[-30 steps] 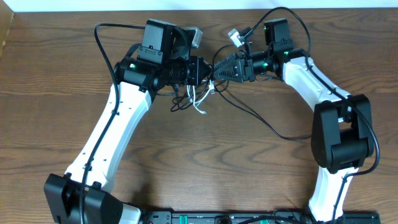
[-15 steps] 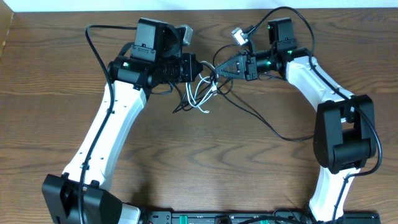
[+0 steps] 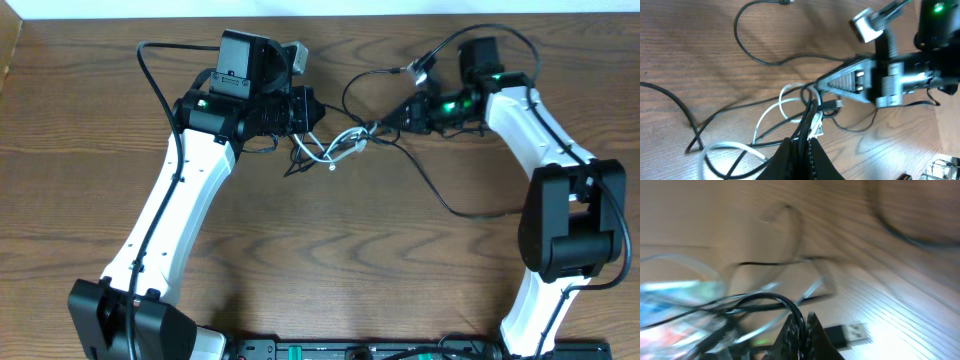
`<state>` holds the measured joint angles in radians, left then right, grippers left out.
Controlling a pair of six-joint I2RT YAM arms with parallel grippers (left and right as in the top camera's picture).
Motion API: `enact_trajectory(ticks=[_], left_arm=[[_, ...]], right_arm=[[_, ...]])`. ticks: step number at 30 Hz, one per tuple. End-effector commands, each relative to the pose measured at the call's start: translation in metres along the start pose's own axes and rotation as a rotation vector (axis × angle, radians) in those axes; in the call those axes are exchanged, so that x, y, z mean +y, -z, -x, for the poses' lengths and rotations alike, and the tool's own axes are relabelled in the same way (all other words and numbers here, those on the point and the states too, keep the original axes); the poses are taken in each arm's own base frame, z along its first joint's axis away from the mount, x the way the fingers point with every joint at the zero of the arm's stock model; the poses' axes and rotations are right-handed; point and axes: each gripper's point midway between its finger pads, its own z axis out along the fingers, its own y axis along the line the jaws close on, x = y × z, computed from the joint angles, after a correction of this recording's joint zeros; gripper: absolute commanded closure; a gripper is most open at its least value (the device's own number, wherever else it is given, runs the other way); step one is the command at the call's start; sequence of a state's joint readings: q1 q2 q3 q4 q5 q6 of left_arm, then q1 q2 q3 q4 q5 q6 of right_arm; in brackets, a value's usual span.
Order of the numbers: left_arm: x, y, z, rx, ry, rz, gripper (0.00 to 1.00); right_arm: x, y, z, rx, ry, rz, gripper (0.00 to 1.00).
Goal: Untangle cables
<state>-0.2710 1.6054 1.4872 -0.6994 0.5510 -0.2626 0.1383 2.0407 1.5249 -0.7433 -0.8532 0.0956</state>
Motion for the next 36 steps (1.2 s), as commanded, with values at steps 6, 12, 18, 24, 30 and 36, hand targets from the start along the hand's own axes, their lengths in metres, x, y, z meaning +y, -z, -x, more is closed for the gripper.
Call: enact_trajectory(ticks=[6,12,18,24,30,36], left_arm=[[0.005,0.003,0.005,-0.020,0.009,0.017,0.93],[0.005,0.003,0.005,-0.020,0.009,0.017,0.93],[0.013,0.006,0.009,-0.038,0.014,0.051,0.93],[0.020,0.032,0.036,-0.122,0.025,0.062,0.93],[0.012,0.080,0.066,-0.260,-0.011,0.065,0.93],[0.040,0.108,0.066,-0.316,0.036,0.211,0.93]], right_arm=[[-0.102,0.041,-0.016,0.003,-0.102,-0.709,0.99],[-0.126,0.067,-0.026,0.000,-0.173,-0.920,0.99],[-0.138,0.087,-0.035,-0.004,-0.226,-1.053,0.99],[-0.142,0.092,-0.037,0.001,-0.243,-1.062,0.99],[-0.144,0.093,-0.040,0.005,-0.273,-1.019,0.99],[-0.142,0.088,-0.039,0.024,-0.246,-0.979,0.99]])
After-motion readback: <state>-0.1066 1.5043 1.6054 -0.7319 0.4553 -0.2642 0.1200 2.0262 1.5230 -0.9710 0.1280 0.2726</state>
